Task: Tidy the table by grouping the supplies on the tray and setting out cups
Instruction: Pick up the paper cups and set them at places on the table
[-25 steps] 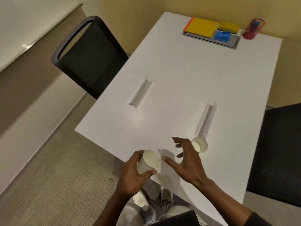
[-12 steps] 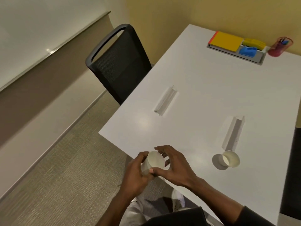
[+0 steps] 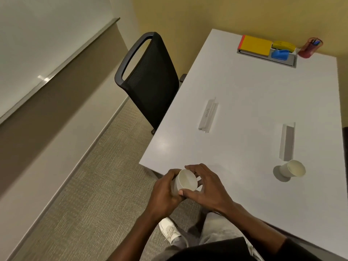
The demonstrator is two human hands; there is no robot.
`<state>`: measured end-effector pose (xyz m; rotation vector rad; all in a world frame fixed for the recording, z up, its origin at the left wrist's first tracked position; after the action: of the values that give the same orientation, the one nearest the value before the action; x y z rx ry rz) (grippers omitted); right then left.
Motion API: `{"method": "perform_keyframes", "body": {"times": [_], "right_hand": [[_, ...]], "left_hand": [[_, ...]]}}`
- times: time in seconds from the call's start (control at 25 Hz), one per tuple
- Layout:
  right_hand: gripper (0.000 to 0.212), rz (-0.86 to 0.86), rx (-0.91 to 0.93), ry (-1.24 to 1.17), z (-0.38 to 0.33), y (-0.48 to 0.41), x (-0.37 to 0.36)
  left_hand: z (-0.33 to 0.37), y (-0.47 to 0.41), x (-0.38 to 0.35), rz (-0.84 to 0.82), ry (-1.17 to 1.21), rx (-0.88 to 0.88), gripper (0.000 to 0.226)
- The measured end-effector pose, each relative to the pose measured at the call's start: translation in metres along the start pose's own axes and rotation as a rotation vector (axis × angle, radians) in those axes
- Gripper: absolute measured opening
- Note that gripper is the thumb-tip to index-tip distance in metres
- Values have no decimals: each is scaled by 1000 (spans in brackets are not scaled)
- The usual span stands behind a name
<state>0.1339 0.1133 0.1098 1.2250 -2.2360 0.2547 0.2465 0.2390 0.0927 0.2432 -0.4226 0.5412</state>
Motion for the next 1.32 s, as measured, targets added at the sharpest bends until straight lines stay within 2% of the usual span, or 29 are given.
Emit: {"method": "perform_keyframes", "body": {"times": [0.32, 0.4, 0.56, 0.68, 0.84, 1.32], "right_hand": [[77, 49, -61, 90, -7, -42, -12], [78, 86, -58, 125, -1, -54, -7], [84, 195, -129, 239, 30, -88, 12], [88, 218, -173, 325, 61, -111, 21], [87, 233, -229, 371, 89, -136, 29], [84, 260, -418, 364, 118, -176, 23]], "left_hand": [[-25, -44, 20, -65, 44, -29, 65], [-34, -57, 19, -105, -69, 1, 80], [-83, -100, 13, -245, -597, 160, 124], [-118, -127, 13, -290, -702, 266, 143], [-149, -133, 6, -329, -702, 373, 155], [-165, -130, -3, -272, -641, 293, 160]]}}
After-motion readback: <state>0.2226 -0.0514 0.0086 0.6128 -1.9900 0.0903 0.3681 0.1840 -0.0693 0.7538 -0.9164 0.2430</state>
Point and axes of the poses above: each hand's wrist, its own y-axis away from the middle knuckle, its own x-axis out of the back of the hand, z = x × y, the point moved 6 cm from there along -y, towards the middle knuckle, and after that the axes turned 2 degrees about z, right-handed, at the moved point
